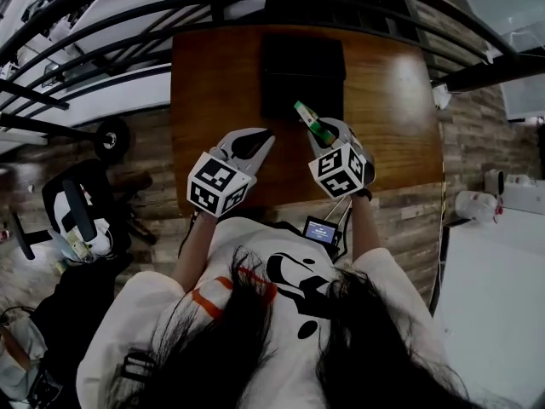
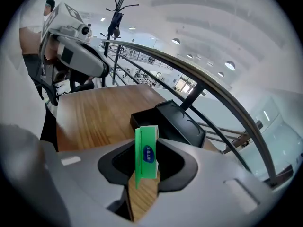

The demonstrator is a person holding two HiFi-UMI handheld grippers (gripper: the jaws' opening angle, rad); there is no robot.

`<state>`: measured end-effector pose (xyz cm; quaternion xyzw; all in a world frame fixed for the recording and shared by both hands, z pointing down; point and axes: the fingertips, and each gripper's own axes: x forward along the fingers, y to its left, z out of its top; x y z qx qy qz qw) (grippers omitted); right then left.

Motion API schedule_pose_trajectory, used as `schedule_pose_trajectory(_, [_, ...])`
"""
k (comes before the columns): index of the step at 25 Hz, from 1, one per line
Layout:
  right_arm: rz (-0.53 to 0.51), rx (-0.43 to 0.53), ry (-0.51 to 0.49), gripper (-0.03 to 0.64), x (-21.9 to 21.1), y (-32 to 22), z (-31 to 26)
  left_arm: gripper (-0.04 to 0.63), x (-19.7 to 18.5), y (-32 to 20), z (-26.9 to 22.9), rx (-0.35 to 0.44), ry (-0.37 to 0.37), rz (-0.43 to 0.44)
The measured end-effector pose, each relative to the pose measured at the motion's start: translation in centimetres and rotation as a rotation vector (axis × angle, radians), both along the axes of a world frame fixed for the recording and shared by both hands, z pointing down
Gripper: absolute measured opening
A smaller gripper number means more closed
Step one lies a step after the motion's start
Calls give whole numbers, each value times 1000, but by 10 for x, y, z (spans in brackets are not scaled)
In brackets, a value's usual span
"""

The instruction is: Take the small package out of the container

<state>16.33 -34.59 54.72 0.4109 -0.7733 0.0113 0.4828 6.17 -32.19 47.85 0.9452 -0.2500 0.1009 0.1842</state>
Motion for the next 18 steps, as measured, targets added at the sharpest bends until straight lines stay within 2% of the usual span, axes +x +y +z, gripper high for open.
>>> schedule_pose_trajectory(8, [8,-43,-104,123,-12,67,0,0,4,40,4,-5,-31,-5])
schedule_pose_trajectory(18, [-14,-33,-160,123,-19,142,-1,0,7,104,0,11,-65,-32])
